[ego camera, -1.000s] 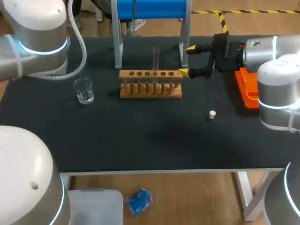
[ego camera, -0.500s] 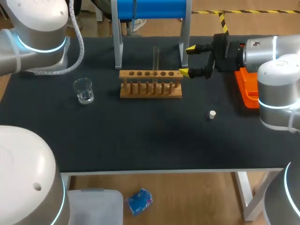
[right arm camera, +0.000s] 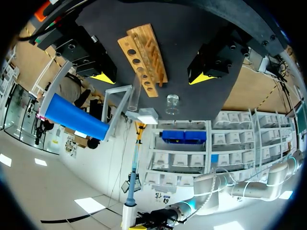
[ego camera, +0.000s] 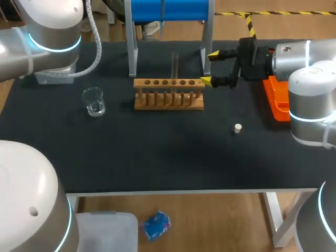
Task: Invert the test tube, pick up the pipette, mount the tip to pipette, aspirate from beaker and dispense into the tube, eject the tip, return the pipette, and cap with the stopper.
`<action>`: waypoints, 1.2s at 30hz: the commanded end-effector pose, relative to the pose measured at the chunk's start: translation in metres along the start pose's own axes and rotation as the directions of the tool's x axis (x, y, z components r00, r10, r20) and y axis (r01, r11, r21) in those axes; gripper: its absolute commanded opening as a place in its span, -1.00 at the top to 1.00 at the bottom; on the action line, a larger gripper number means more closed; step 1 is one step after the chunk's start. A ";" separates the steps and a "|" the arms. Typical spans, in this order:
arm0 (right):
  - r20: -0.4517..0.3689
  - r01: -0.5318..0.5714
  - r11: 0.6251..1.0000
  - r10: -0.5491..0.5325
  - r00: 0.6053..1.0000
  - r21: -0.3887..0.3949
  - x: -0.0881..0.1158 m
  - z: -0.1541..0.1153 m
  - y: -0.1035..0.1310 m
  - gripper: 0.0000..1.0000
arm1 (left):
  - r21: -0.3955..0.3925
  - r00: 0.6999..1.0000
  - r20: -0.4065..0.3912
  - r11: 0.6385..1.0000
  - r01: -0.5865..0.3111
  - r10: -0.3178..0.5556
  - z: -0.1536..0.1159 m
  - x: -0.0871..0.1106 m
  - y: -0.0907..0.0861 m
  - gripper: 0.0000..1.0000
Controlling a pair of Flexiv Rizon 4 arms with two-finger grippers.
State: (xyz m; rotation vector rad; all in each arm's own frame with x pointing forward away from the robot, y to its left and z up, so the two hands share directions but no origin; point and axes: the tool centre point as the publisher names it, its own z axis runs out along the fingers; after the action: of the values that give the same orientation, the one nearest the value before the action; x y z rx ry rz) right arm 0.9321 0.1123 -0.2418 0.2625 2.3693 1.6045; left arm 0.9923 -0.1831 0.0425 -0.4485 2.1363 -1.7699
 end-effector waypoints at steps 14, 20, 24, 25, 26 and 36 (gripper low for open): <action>0.001 0.001 1.000 -0.001 1.000 -0.003 0.000 0.000 -0.001 -1.00 | 0.052 0.998 -0.041 0.998 0.040 -0.038 0.035 -0.011 0.032 1.00; 0.001 0.001 1.000 -0.001 1.000 -0.003 0.000 0.000 -0.001 -1.00 | 0.054 0.998 -0.041 0.997 0.056 -0.054 0.037 -0.013 0.038 1.00; 0.001 0.001 1.000 -0.001 1.000 -0.003 0.000 0.000 -0.001 -1.00 | 0.049 0.997 -0.044 0.996 0.070 -0.068 0.039 -0.011 0.042 1.00; 0.001 0.001 1.000 -0.001 1.000 -0.003 0.000 0.000 -0.001 -1.00 | 0.050 0.997 -0.043 0.996 0.072 -0.070 0.039 -0.010 0.042 1.00; 0.001 0.001 1.000 -0.001 1.000 -0.003 0.000 0.000 -0.001 -1.00 | 0.050 0.997 -0.043 0.996 0.072 -0.070 0.039 -0.010 0.042 1.00; 0.001 0.001 1.000 -0.001 1.000 -0.003 0.000 0.000 -0.001 -1.00 | 0.050 0.996 -0.040 0.995 0.087 -0.085 0.038 -0.002 0.046 1.00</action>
State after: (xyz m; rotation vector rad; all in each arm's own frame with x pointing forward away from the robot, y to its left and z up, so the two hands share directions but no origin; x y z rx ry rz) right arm 0.9321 0.1122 -0.2418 0.2625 2.3694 1.6044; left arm 1.0107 -0.2079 -0.0079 -0.5044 2.1253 -1.8876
